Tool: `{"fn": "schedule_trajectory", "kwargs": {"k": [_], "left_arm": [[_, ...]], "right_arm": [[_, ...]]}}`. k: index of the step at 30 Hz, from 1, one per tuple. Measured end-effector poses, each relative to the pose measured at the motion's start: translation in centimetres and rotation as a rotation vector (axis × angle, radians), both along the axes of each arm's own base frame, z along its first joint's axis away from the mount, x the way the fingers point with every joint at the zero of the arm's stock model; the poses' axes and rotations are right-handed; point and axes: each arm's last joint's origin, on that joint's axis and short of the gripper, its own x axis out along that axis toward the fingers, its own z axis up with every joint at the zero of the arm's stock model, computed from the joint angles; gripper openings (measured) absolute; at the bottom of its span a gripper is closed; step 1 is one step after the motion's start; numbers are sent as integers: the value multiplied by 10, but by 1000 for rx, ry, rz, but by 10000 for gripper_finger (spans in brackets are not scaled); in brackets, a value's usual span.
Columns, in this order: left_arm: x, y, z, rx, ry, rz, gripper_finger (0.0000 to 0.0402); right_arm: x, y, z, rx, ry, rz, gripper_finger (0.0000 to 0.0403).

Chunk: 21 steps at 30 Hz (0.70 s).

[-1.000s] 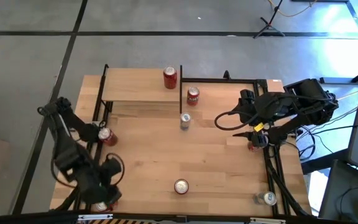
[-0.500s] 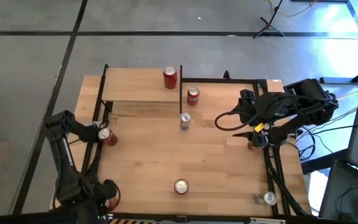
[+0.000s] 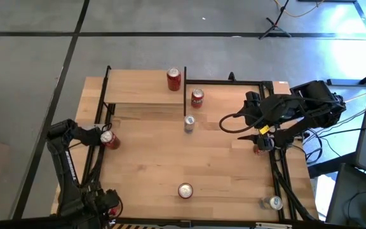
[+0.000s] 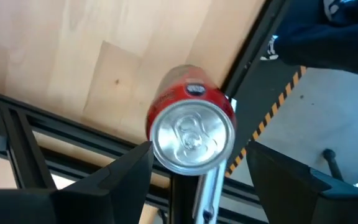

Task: Place canned beverage on shelf
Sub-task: Put the red black soda can on the shelf aligned with the other red black soda can

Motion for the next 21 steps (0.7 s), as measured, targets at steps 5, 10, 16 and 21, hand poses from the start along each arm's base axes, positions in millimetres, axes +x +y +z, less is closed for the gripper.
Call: {"fn": "schedule_trajectory", "kwargs": {"k": [5, 10, 16, 21], "left_arm": [[-3, 1, -11, 27, 14, 2, 254], [-3, 2, -19, 39, 22, 1, 254], [-2, 0, -20, 12, 9, 0, 254], [-3, 2, -18, 13, 13, 16, 254]], "right_arm": [[0, 0, 0, 3, 0, -4, 348], [0, 0, 0, 13, 2, -16, 348], [0, 0, 0, 16, 2, -18, 348], [0, 0, 0, 3, -2, -30, 348]]}}
